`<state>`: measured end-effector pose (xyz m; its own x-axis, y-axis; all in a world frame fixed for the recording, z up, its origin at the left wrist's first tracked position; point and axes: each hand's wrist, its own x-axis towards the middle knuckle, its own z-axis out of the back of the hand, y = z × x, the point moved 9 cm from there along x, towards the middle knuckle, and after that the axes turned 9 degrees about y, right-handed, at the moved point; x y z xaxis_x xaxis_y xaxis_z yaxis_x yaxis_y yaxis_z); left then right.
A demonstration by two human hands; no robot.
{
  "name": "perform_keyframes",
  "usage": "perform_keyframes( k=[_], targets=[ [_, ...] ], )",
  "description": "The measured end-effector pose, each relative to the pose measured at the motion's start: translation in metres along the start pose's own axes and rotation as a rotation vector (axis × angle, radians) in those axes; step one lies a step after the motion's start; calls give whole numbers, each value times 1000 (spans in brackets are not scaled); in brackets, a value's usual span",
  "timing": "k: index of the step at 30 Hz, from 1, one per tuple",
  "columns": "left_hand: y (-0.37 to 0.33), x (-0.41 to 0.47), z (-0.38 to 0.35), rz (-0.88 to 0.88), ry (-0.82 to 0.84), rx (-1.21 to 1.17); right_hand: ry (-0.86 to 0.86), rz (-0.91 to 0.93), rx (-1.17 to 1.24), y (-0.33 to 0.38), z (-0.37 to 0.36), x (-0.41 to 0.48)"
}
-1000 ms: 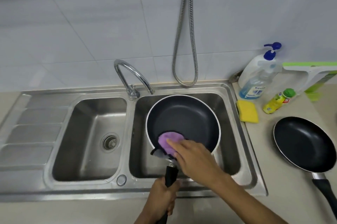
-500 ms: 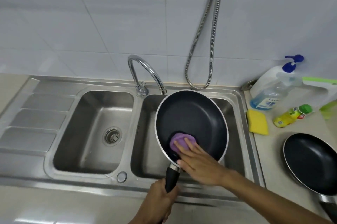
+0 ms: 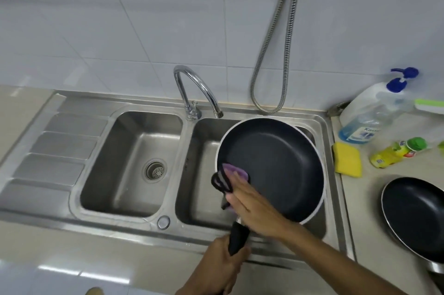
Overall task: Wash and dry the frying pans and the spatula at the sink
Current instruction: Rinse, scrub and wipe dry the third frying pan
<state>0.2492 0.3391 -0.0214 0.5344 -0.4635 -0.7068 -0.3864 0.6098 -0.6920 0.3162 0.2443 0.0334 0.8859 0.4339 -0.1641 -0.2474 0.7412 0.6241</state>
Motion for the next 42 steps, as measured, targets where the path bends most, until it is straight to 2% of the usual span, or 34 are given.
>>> perform_keyframes(
  k=[2,4,6,9,11,13,15,17,19,21,22,24,26,28,30,32,34,36,38,40,42],
  targets=[
    [-7,-6,-16,-20,25,-97,-72,-52,-229,-26,23,49],
    [-16,-14,-20,-72,8,-263,-229,-209,-409,-77,71,74],
    [-19,-16,-15,-120,4,-361,-243,-326,-518,-123,109,65],
    [-17,-13,-3,-148,-10,-394,-202,-233,-622,-156,113,13],
    [-15,-12,4,-131,-47,-379,-193,-121,-544,-139,84,-35],
    [-18,-8,10,-119,-108,-253,-131,-80,-351,-80,44,-58],
    [-22,-8,11,-108,-157,-44,-32,10,-246,-18,21,-40],
    [-29,-14,-1,-97,-127,-19,-123,83,-311,3,28,-2],
    [-32,-19,-15,-92,-91,-169,-224,-119,-449,-34,61,42],
    [-35,-22,-19,-93,-68,-335,-242,-361,-489,-99,112,52],
    [-37,-24,-17,-91,-65,-383,-254,-412,-553,-126,128,43],
    [-40,-25,-8,-101,-69,-429,-240,-391,-654,-147,142,9],
    [-46,-25,-1,-109,-55,-440,-167,-394,-604,-136,127,-38],
    [-50,-25,2,-97,-82,-354,-63,-355,-323,-105,75,-70],
    [-50,-23,3,-82,-123,-146,-29,-249,75,-55,31,-73],
    [-50,-25,1,-34,-131,27,-167,-217,435,-23,30,-61],
    [-47,-26,-2,-1,-138,84,-302,-270,680,-12,48,-55],
    [-49,-27,-2,-7,-208,229,-447,-208,724,5,85,-61],
    [-52,-33,1,-48,-305,339,-624,-71,630,22,132,-79],
    [-56,-34,-2,-69,-353,542,-747,23,449,29,171,-100],
    [-65,-44,-1,-69,-400,780,-794,24,188,31,196,-116]
  ],
)
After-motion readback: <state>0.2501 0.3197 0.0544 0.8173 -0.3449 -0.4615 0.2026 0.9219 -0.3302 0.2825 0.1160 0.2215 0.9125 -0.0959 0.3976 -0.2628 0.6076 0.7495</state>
